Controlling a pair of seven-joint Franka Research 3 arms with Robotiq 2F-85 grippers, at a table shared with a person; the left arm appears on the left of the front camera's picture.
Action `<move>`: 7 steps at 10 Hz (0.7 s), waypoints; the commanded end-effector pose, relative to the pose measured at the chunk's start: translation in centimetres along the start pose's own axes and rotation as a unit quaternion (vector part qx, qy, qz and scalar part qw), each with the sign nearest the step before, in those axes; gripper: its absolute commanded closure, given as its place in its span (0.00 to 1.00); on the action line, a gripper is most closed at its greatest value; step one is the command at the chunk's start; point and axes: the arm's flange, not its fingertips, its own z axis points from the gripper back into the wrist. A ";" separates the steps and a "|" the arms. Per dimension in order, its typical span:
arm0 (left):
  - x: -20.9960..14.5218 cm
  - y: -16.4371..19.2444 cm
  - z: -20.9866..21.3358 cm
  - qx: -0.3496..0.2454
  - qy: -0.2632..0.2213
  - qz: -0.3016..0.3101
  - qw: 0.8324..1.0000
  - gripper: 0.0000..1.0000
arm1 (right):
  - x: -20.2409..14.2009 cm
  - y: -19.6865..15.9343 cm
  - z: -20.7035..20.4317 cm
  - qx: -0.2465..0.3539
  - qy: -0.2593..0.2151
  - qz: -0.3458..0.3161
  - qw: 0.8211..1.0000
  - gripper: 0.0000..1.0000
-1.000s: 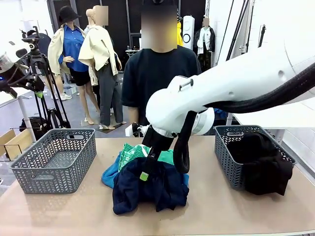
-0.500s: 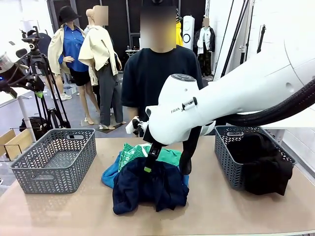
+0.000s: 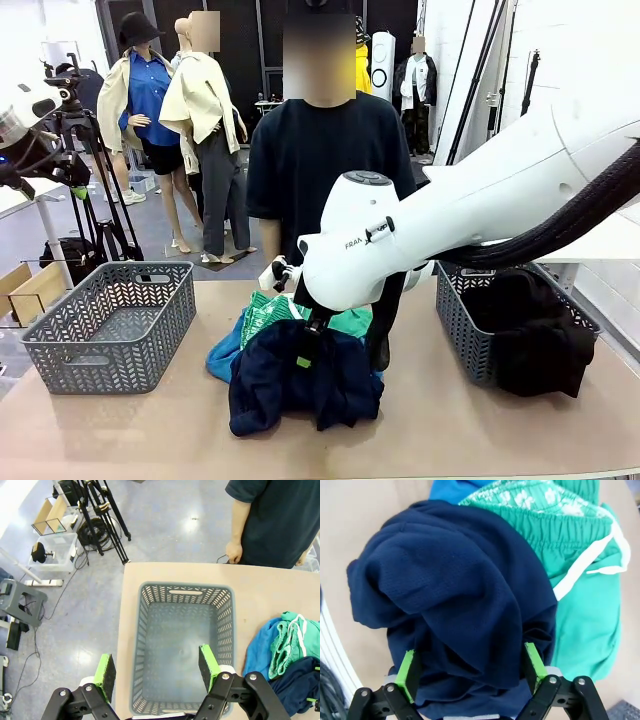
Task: Sort the tops and bottoms.
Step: Lift clothes from the center of the table with your right hand.
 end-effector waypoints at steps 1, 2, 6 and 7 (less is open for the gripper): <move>-0.1 0.2 0.1 0.010 0.002 -0.006 1.000 0.13 | 0.4 -0.2 -0.2 0.015 -0.005 -0.012 1.000 0.00; -0.1 0.2 0.1 0.010 0.002 -0.006 1.000 0.13 | 0.5 -0.1 -0.2 0.019 -0.006 -0.012 1.000 0.00; -0.1 0.2 0.1 0.010 0.002 -0.006 1.000 0.13 | 0.5 0.6 0.6 0.021 -0.009 -0.008 1.000 0.70; -0.1 0.2 0.1 0.010 0.002 -0.006 1.000 0.13 | 0.5 0.7 0.8 0.020 -0.009 -0.006 1.000 0.90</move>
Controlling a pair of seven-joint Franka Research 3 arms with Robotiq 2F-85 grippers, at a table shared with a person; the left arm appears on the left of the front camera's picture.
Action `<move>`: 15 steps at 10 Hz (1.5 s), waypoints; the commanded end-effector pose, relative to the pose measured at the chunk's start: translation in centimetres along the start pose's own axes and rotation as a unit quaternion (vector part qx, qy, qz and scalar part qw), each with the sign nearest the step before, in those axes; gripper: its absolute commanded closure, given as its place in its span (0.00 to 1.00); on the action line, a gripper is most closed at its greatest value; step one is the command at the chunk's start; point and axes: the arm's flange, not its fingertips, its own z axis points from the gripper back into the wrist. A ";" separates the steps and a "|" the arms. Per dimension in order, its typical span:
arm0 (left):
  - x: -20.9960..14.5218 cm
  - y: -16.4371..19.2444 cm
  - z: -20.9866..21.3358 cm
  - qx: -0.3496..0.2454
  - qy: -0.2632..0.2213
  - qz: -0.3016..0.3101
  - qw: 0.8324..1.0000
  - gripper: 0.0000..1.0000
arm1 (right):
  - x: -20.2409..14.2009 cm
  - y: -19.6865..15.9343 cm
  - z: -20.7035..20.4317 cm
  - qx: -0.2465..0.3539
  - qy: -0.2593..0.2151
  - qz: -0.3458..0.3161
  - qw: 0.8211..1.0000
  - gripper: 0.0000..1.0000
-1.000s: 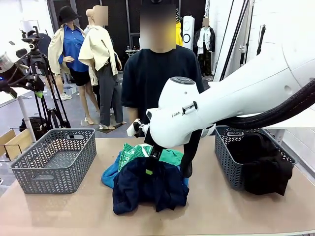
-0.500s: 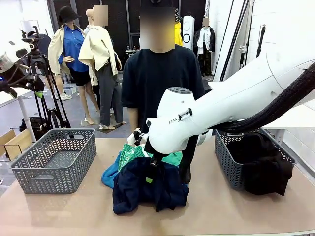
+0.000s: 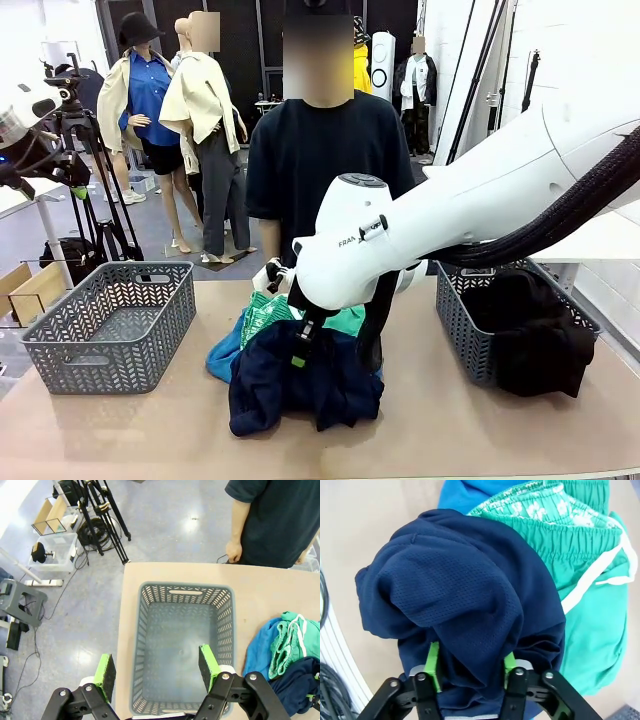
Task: Sort the tops and bottoms.
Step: Lift clothes from the center of the table with your right hand.
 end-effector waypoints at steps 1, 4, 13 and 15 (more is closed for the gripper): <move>-0.1 0.2 0.1 0.010 0.002 -0.006 1.000 0.13 | -0.3 0.2 0.8 0.011 -0.001 -0.003 1.000 1.00; -0.1 0.2 0.1 0.010 0.002 -0.006 1.000 0.13 | -0.2 0.4 0.9 0.014 0.003 0.003 1.000 1.00; -0.1 0.2 0.1 0.010 0.002 -0.006 1.000 0.13 | -0.4 -4.3 17.2 -0.049 -0.070 0.013 0.996 1.00; -0.1 0.2 0.1 0.010 0.002 -0.006 1.000 0.13 | 0.1 -6.0 25.4 -0.093 -0.107 0.012 0.990 1.00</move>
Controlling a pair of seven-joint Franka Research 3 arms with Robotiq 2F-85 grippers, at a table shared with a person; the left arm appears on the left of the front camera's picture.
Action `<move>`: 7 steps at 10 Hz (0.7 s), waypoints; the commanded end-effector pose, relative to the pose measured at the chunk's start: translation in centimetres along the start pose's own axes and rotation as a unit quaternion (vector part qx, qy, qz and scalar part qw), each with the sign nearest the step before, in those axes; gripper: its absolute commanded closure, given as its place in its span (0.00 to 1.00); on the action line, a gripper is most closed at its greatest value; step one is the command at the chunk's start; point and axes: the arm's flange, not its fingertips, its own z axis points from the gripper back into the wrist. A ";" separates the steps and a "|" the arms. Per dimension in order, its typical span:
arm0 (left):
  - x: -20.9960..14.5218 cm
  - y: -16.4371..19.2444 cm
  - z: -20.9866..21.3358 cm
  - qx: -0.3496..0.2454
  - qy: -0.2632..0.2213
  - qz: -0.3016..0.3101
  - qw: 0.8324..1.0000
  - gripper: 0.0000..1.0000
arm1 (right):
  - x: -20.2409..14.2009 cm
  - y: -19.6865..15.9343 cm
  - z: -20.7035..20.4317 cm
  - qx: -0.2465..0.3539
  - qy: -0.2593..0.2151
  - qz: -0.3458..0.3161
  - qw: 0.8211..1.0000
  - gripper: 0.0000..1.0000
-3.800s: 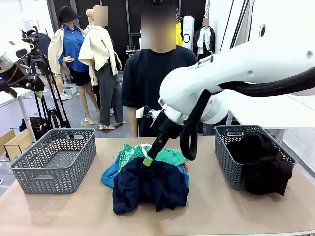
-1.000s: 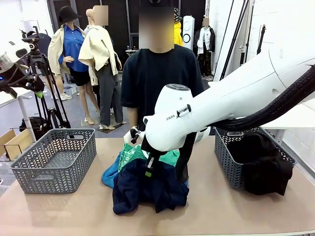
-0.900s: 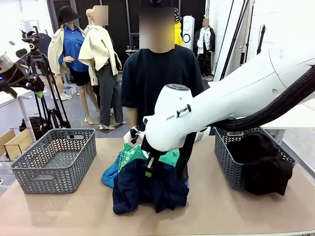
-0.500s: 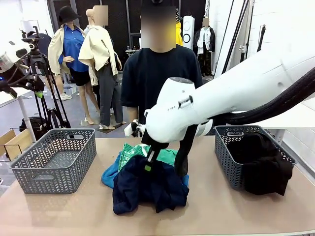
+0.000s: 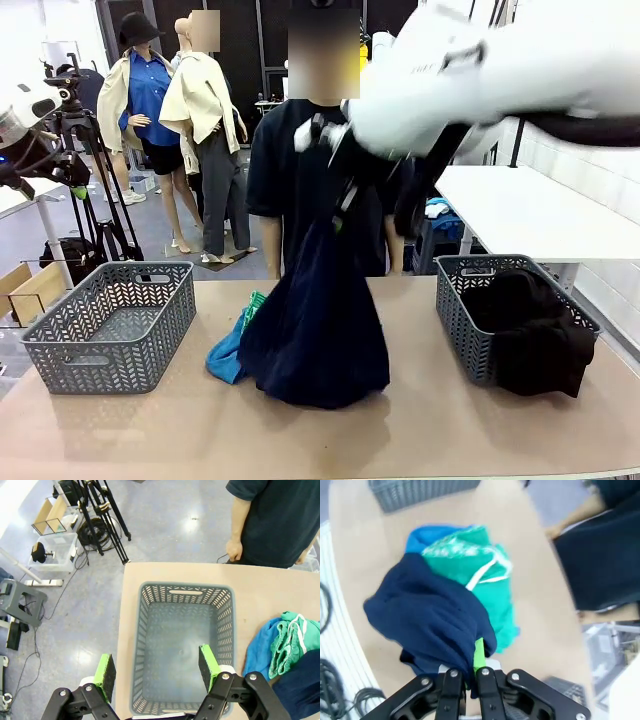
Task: Sort the tops and bottoms.
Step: Lift clothes from the center of the table with your right hand.
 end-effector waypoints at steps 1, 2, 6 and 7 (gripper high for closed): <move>-0.1 0.1 0.1 0.010 0.002 -0.006 1.000 0.13 | 1.6 -2.4 5.2 0.000 -0.029 0.008 1.000 1.00; -0.1 0.1 0.1 0.010 0.002 -0.006 1.000 0.13 | 2.6 -4.0 8.4 -0.008 -0.060 0.003 0.998 1.00; -0.1 0.1 0.1 0.010 0.002 -0.006 1.000 0.13 | 6.4 -7.9 20.0 -0.090 -0.079 -0.031 0.992 1.00; -0.1 0.1 0.1 0.010 0.002 -0.006 1.000 0.13 | 7.1 -8.0 21.9 -0.101 -0.079 -0.030 0.991 1.00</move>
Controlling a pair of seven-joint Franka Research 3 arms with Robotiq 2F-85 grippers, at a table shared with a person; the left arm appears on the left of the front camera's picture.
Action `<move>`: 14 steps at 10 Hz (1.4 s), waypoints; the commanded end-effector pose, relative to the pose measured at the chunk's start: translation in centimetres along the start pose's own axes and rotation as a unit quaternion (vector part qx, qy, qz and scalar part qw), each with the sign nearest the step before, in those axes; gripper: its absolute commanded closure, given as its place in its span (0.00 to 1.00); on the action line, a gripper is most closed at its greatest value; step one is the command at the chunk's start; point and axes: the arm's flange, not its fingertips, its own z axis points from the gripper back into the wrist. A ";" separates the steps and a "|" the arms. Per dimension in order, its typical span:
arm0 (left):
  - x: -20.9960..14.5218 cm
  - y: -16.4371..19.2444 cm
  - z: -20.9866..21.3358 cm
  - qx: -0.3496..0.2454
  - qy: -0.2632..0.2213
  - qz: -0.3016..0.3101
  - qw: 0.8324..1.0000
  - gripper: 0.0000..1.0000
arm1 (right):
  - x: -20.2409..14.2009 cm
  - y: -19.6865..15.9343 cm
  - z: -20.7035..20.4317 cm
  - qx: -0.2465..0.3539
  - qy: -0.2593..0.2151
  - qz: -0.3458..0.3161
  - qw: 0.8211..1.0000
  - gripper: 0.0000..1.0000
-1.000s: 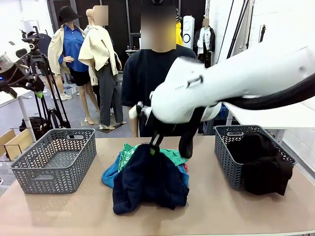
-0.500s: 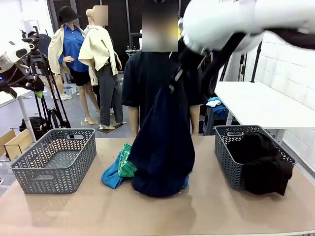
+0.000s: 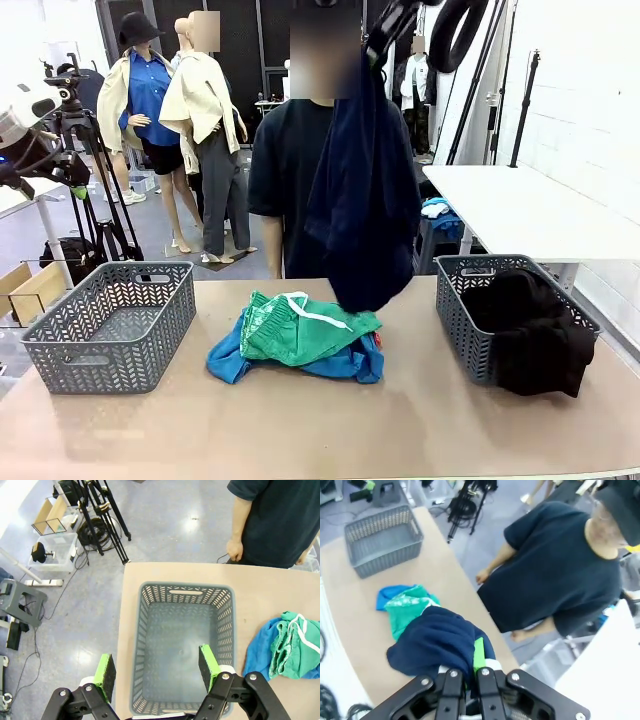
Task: Sort the tops and bottoms.
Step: Lift clothes from the center of the table with your right hand, then sort the clothes according to human instructions.
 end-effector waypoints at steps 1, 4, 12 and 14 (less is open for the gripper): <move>-0.1 0.1 0.1 0.010 0.002 -0.006 1.000 0.13 | 2.7 -0.8 1.2 -0.019 0.017 -0.008 1.000 1.00; -0.1 0.1 0.1 0.010 0.002 -0.006 1.000 0.13 | 5.5 -1.2 4.7 -0.061 -0.013 -0.013 0.998 1.00; -0.1 0.1 0.1 0.010 0.002 -0.006 1.000 0.13 | 5.2 -0.5 6.7 -0.065 -0.032 -0.005 0.997 1.00; -0.1 0.1 0.1 0.010 0.002 -0.006 1.000 0.13 | 5.2 -0.5 6.7 -0.065 -0.032 -0.005 0.997 1.00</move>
